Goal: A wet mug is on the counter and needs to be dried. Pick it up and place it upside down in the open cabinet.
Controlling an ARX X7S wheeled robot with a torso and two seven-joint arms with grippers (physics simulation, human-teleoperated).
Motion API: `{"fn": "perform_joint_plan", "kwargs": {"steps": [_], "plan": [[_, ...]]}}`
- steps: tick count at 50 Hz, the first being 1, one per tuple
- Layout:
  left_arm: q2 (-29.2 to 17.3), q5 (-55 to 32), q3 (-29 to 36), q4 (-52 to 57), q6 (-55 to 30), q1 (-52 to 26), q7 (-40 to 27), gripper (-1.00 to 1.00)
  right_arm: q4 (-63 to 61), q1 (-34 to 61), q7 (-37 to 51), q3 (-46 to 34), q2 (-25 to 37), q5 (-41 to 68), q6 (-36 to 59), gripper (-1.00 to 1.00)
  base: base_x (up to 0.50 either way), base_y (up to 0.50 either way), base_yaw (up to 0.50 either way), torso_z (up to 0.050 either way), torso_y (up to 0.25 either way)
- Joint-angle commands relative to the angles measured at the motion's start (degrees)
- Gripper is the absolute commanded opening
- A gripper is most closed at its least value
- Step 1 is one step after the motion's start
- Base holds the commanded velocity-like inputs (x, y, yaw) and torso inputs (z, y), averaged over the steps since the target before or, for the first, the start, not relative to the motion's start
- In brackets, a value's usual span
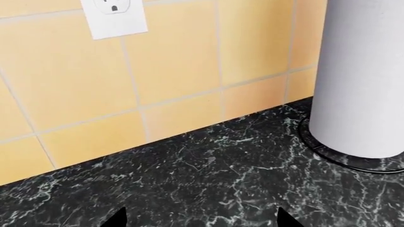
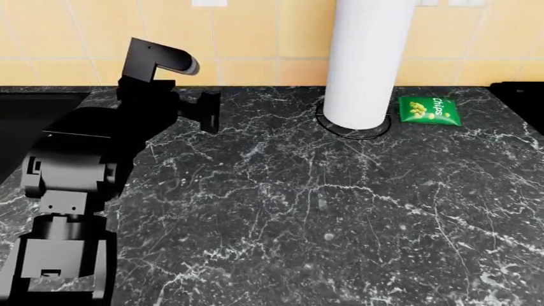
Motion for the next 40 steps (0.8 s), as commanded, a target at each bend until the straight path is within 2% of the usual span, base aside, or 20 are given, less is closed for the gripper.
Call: {"fn": "perform_joint_plan", "kwargs": {"steps": [1,16,28,40], "plan": [[-0.27,-0.17,0.22,-0.73,0.64,-0.09,-0.02,1.00,1.81,0.76,-3.81,-1.75,-0.70,-5.87,-5.11,-1.00,0.00,0.00,0.00,0.000,0.000],[-0.44,-0.29,0.35,-2.65,1.86,-0.65,-0.18,1.00,9.64,0.63,-9.08,-4.90,-1.99,-12.33,-12.20,-1.00,0.00,0.00,0.00,0.001,0.000],[-0.37,-0.22,0.66,-5.28,3.50,-1.13,-0.36,1.00,23.77,1.94,-12.94,-6.80,-2.61,-20.30,-21.27,-1.00,0.00,0.00,0.00,0.000,0.000],[-0.45,-0.35,0.85,-6.03,4.07,-1.18,-0.55,1.00,33.52,3.18,-13.96,-9.00,-3.66,-25.47,-26.09,-1.00,0.00,0.00,0.00,0.000,0.000]]}}
